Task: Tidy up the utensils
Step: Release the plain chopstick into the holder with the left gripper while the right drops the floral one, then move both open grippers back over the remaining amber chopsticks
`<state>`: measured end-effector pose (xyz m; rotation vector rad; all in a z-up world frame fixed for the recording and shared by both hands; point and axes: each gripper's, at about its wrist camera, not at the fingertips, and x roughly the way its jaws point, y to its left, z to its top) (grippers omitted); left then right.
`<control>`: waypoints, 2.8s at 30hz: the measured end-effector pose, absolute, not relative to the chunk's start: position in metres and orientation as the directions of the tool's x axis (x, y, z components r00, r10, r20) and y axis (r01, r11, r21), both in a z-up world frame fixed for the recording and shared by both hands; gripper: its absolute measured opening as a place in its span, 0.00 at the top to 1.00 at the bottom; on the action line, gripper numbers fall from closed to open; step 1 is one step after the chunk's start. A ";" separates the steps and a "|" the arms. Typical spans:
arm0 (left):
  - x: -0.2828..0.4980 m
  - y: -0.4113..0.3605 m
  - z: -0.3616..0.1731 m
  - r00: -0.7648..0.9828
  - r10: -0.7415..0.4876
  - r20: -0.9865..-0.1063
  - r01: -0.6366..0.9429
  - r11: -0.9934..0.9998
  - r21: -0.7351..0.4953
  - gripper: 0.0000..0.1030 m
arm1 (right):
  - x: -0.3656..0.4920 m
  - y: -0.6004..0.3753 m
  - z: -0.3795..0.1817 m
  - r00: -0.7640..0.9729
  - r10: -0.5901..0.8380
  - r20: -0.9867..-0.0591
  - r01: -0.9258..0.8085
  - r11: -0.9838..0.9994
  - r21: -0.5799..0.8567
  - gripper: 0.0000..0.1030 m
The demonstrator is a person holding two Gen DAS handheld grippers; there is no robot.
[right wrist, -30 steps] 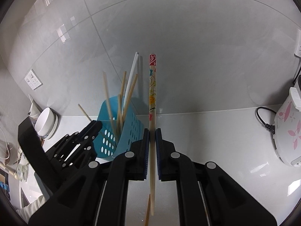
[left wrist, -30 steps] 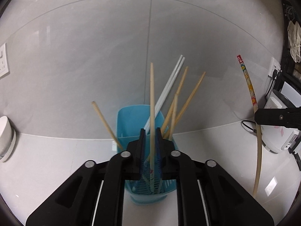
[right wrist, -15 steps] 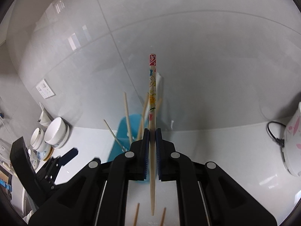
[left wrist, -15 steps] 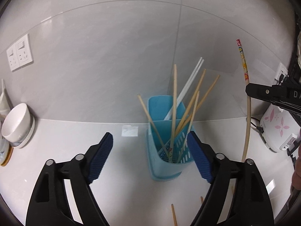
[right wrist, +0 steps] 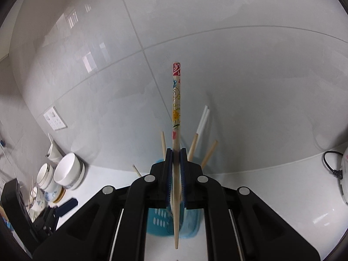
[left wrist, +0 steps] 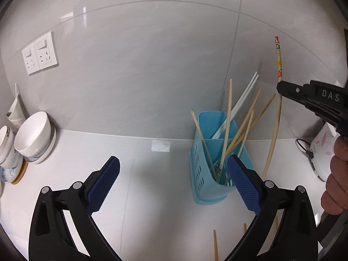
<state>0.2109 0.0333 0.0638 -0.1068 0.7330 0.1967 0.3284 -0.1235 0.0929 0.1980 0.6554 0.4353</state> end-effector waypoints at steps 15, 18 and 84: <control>0.213 0.055 0.048 0.693 0.149 -0.706 -0.251 0.967 -0.042 0.06 | 0.338 -0.099 0.064 0.770 0.409 -0.490 -0.301 0.910 0.286 0.94; 0.213 0.058 0.044 0.688 0.151 -0.710 -0.257 0.965 -0.044 0.06 | 0.336 -0.093 0.054 0.761 0.399 -0.511 -0.302 0.916 0.265 0.94; 0.128 -0.026 -0.087 0.309 0.004 -0.951 -0.173 0.983 -0.052 0.06 | 0.165 -0.259 -0.092 0.297 -0.030 -0.955 -0.034 0.999 -0.042 0.19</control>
